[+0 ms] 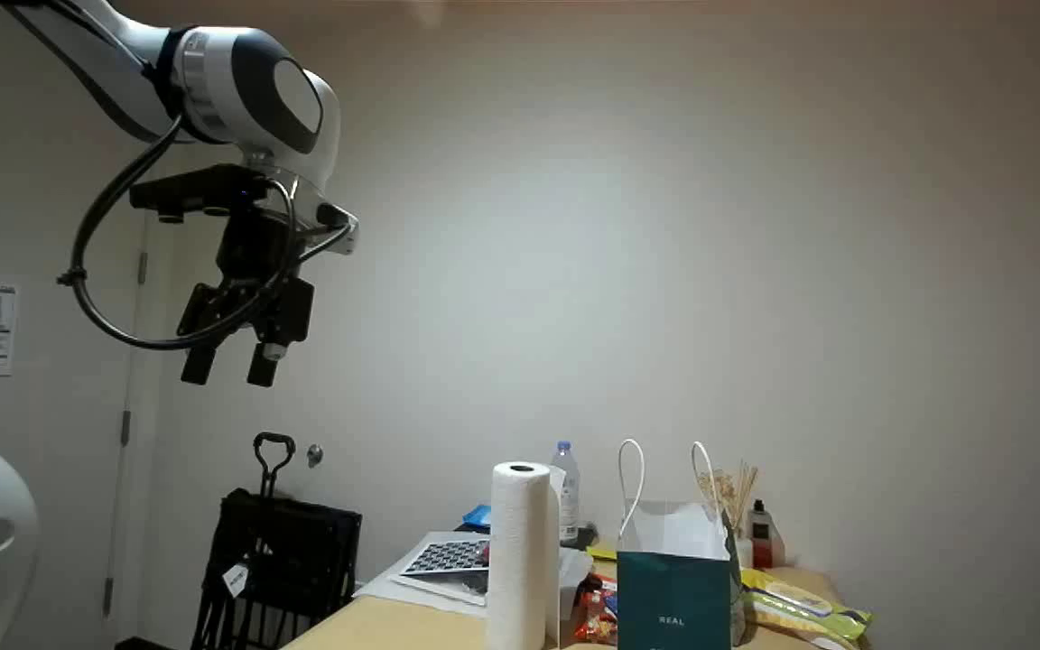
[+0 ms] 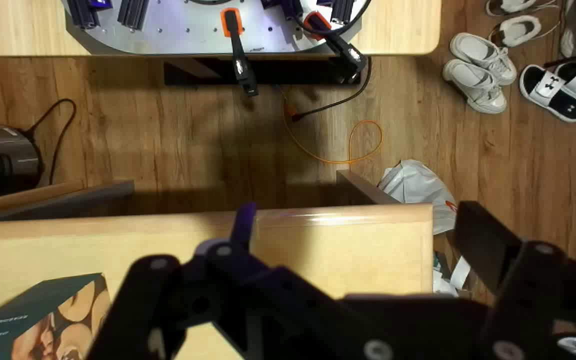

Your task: Put the green sachet inside the paper bag

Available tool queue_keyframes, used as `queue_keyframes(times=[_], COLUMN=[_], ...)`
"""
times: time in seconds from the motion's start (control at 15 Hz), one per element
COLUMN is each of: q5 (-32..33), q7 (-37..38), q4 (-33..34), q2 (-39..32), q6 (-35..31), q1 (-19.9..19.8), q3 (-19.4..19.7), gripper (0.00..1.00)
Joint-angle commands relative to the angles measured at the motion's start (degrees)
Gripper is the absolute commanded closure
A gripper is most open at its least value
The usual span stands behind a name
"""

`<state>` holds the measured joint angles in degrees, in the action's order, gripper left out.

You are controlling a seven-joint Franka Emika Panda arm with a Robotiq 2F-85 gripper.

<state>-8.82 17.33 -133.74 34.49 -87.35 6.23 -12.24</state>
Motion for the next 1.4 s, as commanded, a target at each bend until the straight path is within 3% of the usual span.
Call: queue_keyframes(times=[0.0, 0.33, 0.93, 1.0, 1.33], q5=[0.0, 0.7, 4.8, 3.8, 3.8], q7=[-0.1, -1.5, -6.1, -4.8, -4.8], q4=[0.1, -0.1, 3.0, 0.7, 1.2], q2=[0.0, -1.3, -19.6, -15.4, -16.9], q6=[0.1, -1.6, -8.4, -8.5, -8.7], q1=[-0.2, -0.5, -2.0, -1.5, -1.4], q3=[-0.1, 0.5, 4.0, 4.1, 4.2], gripper=[0.0, 0.0, 0.0, 0.0, 0.0])
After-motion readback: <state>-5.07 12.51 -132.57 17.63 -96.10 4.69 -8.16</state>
